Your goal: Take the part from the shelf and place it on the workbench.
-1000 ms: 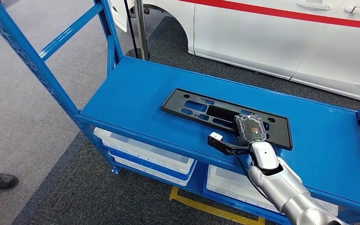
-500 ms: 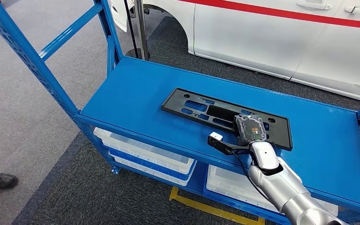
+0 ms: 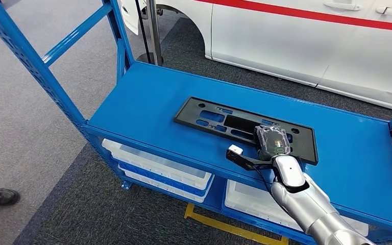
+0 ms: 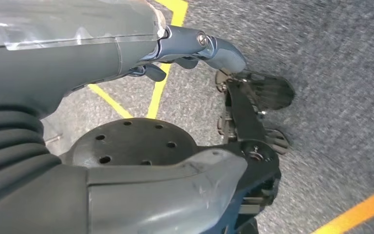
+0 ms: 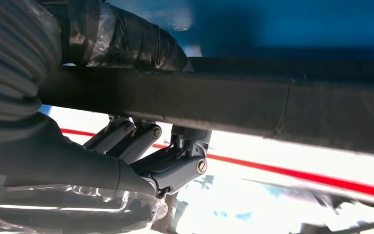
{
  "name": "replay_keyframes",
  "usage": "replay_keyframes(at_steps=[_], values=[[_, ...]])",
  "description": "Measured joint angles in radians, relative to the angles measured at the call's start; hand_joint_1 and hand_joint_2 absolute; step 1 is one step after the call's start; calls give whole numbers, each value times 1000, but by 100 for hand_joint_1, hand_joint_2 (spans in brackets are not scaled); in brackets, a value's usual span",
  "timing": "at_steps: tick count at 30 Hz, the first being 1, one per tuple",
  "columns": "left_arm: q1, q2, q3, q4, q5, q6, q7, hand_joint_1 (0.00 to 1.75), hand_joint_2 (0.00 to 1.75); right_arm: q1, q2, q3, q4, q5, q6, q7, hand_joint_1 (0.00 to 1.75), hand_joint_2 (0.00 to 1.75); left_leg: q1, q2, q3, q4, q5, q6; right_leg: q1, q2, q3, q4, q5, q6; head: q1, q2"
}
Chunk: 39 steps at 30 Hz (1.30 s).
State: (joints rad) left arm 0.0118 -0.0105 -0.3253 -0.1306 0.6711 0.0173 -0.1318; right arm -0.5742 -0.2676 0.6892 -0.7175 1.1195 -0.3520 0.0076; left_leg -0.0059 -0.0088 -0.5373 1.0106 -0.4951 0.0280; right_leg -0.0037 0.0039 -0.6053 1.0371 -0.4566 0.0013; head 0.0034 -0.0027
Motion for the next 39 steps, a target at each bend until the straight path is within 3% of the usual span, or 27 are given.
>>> replay_keyframes(at_steps=[5, 10, 12, 14, 16, 17, 18, 19, 22, 24, 27, 28, 30, 32, 33, 34, 35, 37, 39], values=[[10, 0, 3, 3, 12, 34, 36, 0, 175, 123, -50, -10, -202, 6, -106, -23, 175, 175, -1, 0, -3, 2, -2, 1, -2, -1, -3, -1, 0, 1, 0, 0], [14, 0, 3, 8, 11, 40, 42, 0, 175, 219, -115, -35, -485, 73, -152, -15, 175, 175, -5, -1, -6, 6, -5, 7, -7, 0, -2, -5, 2, 7, 0, 0], [15, 0, 3, 9, 11, 40, 43, 0, 175, 240, -132, -44, -563, 85, -159, -14, 175, 175, 0, 2, 1, -8, 3, 16, -6, 1, -2, -1, -3, 13, 0, 0], [14, -1, 3, 9, 11, 40, 44, 0, 175, 254, -146, -52, -615, 88, -161, -14, 175, 175, 7, 5, 9, -22, 13, 25, -6, 1, -25, 54, -42, 19, 0, 0], [14, -1, 3, 9, 11, 40, 44, 0, 175, 268, -158, -58, -646, 96, -164, -13, 175, 175, 7, 8, 10, -22, 16, 29, -10, 0, -82, 180, -109, 24, 1, 0], [14, -1, 3, 9, 11, 41, 44, 0, 175, 277, -163, -60, -659, 104, -167, -13, 175, 175, 7, 8, 9, -20, 17, 29, -13, 0, -109, 237, -131, 27, 1, 0], [14, -1, 2, 9, 10, 41, 44, 0, 175, 286, -168, -62, -671, 115, -171, -13, 175, 175, 8, 8, 9, -18, 16, 28, -16, 0, -123, 267, -133, 30, 0, 0], [14, -1, 2, 9, 10, 42, 45, 0, 175, 296, -174, -64, -685, 128, -175, -13, 175, 175, 9, 7, 8, -16, 15, 26, -19, -1, -118, 259, -113, 33, 0, 0], [14, -3, 1, 9, 8, 40, 49, 0, 175, 318, -192, -72, -737, 171, -186, -13, 175, 175, 14, 3, 4, 4, -1, 8, -25, -2, -27, 85, -25, 38, 0, 0], [15, -3, 0, 9, 8, 38, 52, 0, 175, 331, -200, -74, -767, 193, -188, -11, 175, 175, 14, 2, 0, 16, -8, -4, -19, 1, 2, 29, -17, 29, 0, 0], [15, -1, 0, 10, 10, 33, 54, 0, 175, 344, -207, -75, -796, 220, -187, -5, 175, 175, 14, 1, -7, 22, -10, -20, -17, 1, -4, 26, -14, 8, 0, 0], [15, 0, 0, 10, 12, 30, 55, 0, 175, 344, -206, -75, -801, 227, -186, -4, 175, 175, 15, 2, -13, 34, -23, -25, -17, 0, -8, 24, -10, 0, 0, 0], [16, 6, 0, 10, 17, 19, 55, 0, 175, 337, -196, -74, -806, 242, -178, -4, 175, 175, 18, 3, -46, 116, -90, -35, -19, -3, -18, 19, 0, -16, 0, 0], [16, 14, 0, 10, 21, 9, 55, 0, 175, 330, -180, -71, -807, 256, -167, -2, 175, 175, 18, 4, -93, 244, -161, -40, -14, -5, -33, 20, 10, -24, 0, 0], [15, 18, 0, 10, 23, 7, 55, 0, 175, 328, -173, -69, -807, 260, -163, -1, 175, 175, 18, 4, -103, 282, -173, -39, -12, -6, -40, 20, 16, -26, -1, 0], [15, 21, 0, 10, 24, 6, 55, 0, 175, 327, -167, -67, -807, 262, -161, -1, 175, 175, 18, 4, -95, 285, -165, -37, -9, -6, -47, 21, 21, -26, -1, 0], [16, 23, 0, 10, 24, 5, 55, 0, 175, 325, -163, -65, -807, 263, -160, -1, 175, 175, 17, 4, -67, 245, -138, -32, -6, -6, -53, 21, 27, -26, -1, 0], [15, 29, 0, 10, 25, 5, 55, 0, 175, 319, -157, -62, -807, 263, -158, -1, 175, 175, 12, 4, 23, 98, -84, -17, -2, -7, -62, 21, 40, -23, -1, 0], [14, 34, 0, 10, 29, 0, 55, 0, 175, 308, -150, -58, -804, 263, -154, 0, 175, 175, 5, 4, 75, 1, -59, -10, -1, -8, -66, 17, 55, -15, 0, 0]])
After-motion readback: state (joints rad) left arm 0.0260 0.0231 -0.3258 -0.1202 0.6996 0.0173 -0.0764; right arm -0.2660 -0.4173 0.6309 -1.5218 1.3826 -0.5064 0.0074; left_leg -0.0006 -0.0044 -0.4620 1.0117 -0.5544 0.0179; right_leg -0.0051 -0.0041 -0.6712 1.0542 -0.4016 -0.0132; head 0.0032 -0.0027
